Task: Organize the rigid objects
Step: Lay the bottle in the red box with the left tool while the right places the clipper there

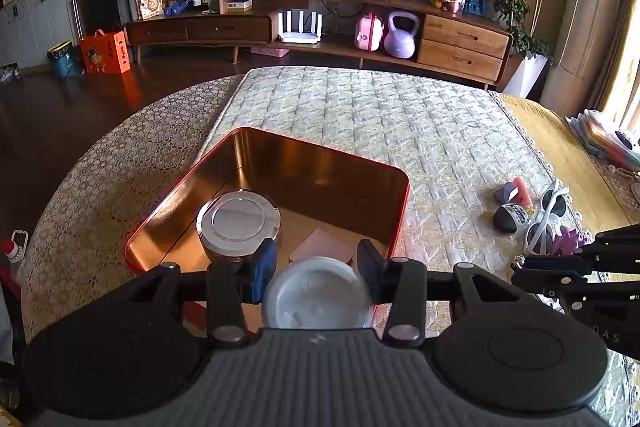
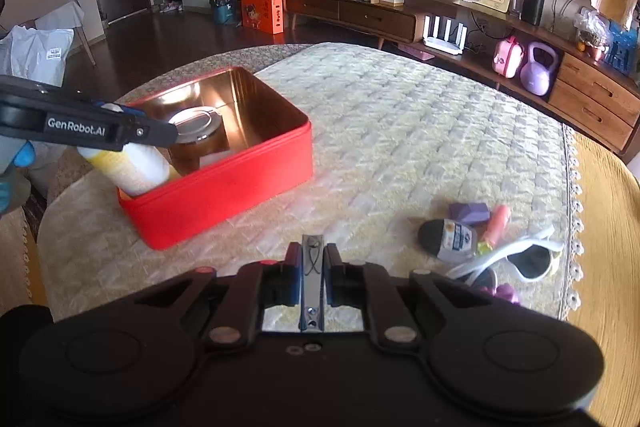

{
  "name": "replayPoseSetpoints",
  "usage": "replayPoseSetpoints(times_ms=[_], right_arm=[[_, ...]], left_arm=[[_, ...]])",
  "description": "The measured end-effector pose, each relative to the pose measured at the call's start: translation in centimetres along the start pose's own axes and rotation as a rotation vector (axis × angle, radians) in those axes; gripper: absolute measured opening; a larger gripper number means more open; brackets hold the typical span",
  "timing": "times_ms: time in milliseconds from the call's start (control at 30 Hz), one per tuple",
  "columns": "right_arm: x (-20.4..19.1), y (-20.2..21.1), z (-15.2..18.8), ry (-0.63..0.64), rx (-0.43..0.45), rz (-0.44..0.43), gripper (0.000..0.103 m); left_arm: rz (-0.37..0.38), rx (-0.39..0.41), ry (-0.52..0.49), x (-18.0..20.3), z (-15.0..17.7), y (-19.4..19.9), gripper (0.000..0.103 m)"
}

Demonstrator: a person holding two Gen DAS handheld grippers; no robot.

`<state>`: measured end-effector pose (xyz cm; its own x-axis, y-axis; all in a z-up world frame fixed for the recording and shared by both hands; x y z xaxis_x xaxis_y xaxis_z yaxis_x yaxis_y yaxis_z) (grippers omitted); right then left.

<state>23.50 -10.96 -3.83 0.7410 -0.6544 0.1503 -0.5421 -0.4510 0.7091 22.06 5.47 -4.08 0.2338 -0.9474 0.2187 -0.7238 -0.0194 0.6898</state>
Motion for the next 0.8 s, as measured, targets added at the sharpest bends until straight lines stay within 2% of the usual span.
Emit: replayPoseSetpoints(times_ms=[400, 600, 800], right_arm=[[-0.8, -1.7, -6.5, 0.027, 0.049, -0.032, 0.01], [-2.0, -4.5, -10.2, 0.041, 0.067, -0.059, 0.01], [-3.3, -8.2, -11.9, 0.081, 0.029, -0.062, 0.01]], left_arm=[[-0.006, 0.003, 0.06, -2.0, -2.4, -1.5, 0.044], [-0.008, -0.008, 0.115, -3.7, -3.5, -2.9, 0.044], [0.005, -0.014, 0.185, -5.8, -4.5, -4.2, 0.044]])
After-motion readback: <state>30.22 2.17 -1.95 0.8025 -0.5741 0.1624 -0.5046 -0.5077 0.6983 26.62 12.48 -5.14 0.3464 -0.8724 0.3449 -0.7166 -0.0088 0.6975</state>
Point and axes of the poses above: each gripper's, at about its wrist camera, not at the fingertips, and y roughly against the way its jaws point, x to its right, z to its underside, the point moved 5 cm from there along -y, roughly the way its jaws point, and after that the axes turned 15 degrees about y, right-handed, at the moved point
